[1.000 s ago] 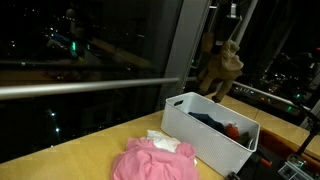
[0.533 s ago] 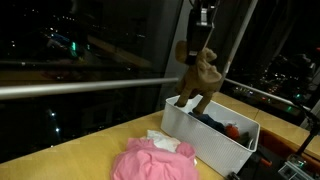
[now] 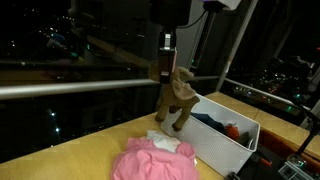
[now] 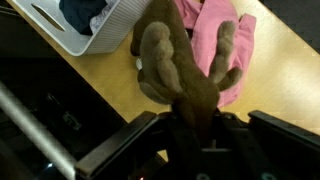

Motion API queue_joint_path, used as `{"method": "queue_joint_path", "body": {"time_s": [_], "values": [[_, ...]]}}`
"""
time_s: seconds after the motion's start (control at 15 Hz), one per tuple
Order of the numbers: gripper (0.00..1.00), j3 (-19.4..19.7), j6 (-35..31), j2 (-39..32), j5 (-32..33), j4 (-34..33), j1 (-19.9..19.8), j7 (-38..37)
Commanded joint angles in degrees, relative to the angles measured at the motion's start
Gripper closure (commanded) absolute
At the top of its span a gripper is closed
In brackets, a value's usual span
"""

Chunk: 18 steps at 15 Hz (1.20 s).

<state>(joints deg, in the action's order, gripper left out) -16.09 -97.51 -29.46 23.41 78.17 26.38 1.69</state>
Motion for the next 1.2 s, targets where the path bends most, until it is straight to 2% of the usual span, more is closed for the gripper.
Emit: {"method": "queue_joint_path", "body": {"time_s": [0.0,0.33,0.4,0.73,0.8,1.13], "values": [[0.40,1.7,2.9,-3.0,-1.4,-4.7,0.6,1.8],[0.04,2.8,1.9,-0.4,-3.3,-1.9,-1.9,2.7],[0.01,2.3,1.4,0.7,-3.4,-0.7,-3.6,2.8],[0.00,4.1,-1.1,6.3,-5.7,5.8,-12.8,5.7],[0.00,5.7,-1.5,6.9,-6.5,6.6,-13.7,6.7],[0.00,9.3,-5.4,8.2,-10.3,12.2,-21.2,11.0]]}}
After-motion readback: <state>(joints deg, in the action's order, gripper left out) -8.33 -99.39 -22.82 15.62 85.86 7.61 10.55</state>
